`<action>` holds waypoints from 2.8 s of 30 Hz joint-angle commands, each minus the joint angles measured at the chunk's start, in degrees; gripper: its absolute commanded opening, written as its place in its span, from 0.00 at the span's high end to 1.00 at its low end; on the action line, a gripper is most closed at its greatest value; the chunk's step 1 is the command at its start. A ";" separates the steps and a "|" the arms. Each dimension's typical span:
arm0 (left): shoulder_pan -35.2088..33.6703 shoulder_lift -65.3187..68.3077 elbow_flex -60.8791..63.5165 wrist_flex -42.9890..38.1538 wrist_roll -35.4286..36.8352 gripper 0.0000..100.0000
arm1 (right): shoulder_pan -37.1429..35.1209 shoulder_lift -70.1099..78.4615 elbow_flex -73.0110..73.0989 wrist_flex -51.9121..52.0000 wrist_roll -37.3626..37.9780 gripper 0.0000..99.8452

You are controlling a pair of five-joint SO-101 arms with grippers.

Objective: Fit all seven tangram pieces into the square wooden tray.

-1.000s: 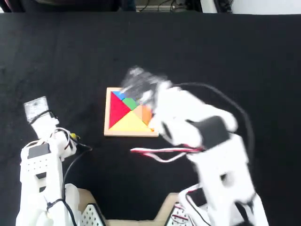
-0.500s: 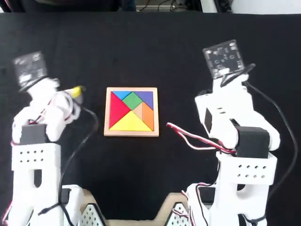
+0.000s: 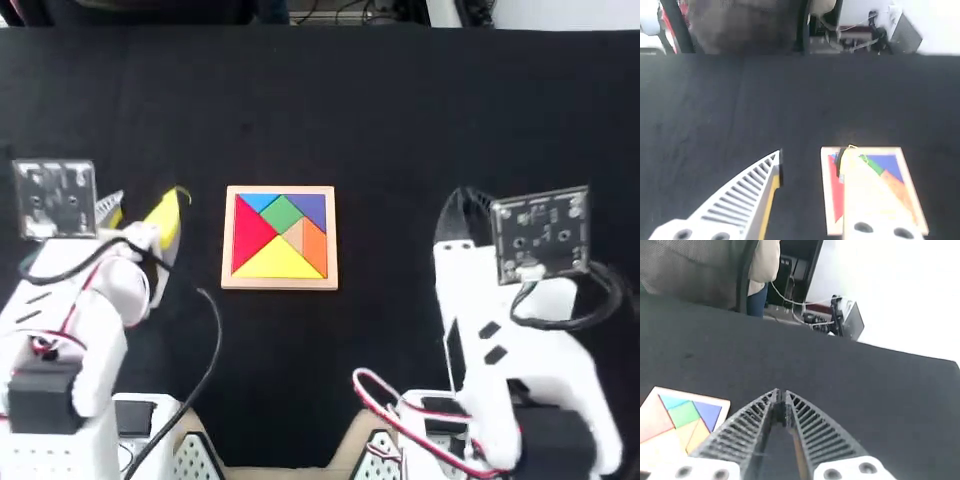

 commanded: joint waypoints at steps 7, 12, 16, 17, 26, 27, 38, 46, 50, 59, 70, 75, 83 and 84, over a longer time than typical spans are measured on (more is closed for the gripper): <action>-10.59 -30.24 39.78 -11.78 -9.14 0.80 | 11.25 -24.66 30.20 -20.04 -0.53 0.99; -10.42 -32.88 49.71 -14.95 -9.41 0.80 | 12.31 -33.63 51.12 -29.27 0.00 0.99; -10.33 -32.09 56.84 -21.54 -7.82 0.80 | 12.40 -36.62 61.23 -33.76 -0.44 0.99; -10.33 -32.53 58.59 -22.86 -7.82 0.80 | 12.40 -36.88 62.99 -34.64 -0.44 0.99; -8.04 -34.46 61.32 -14.07 -7.65 0.80 | 12.04 -36.88 70.11 -31.74 -0.53 0.99; -7.52 -34.46 61.32 -13.10 -7.47 0.80 | 12.04 -36.88 70.11 -30.33 -0.53 0.99; -7.16 -34.55 53.32 -2.29 -6.15 0.80 | 6.07 -36.97 57.45 -3.69 -0.62 0.99; -7.08 -34.55 55.52 -1.05 5.27 0.80 | -10.81 -37.14 54.81 3.43 -10.46 0.99; -7.08 -34.64 59.56 -1.14 5.89 0.80 | -10.73 -37.14 58.95 -1.58 -22.86 0.99; -7.16 -34.55 61.32 -3.25 5.80 0.80 | -4.40 -36.88 64.04 -5.80 -18.81 0.90; 0.04 -34.37 61.32 0.62 5.80 0.80 | -3.43 -36.44 72.92 -2.90 -18.55 0.78; -0.48 -34.37 61.32 2.81 5.80 0.80 | 0.53 -36.44 73.27 -2.90 -18.20 0.78; -3.03 -34.37 61.32 2.81 -2.29 0.80 | 2.29 -36.26 73.27 -3.08 0.18 0.79; -2.68 -34.37 61.32 2.81 -2.29 0.80 | 1.58 -36.26 73.27 -2.99 1.76 0.81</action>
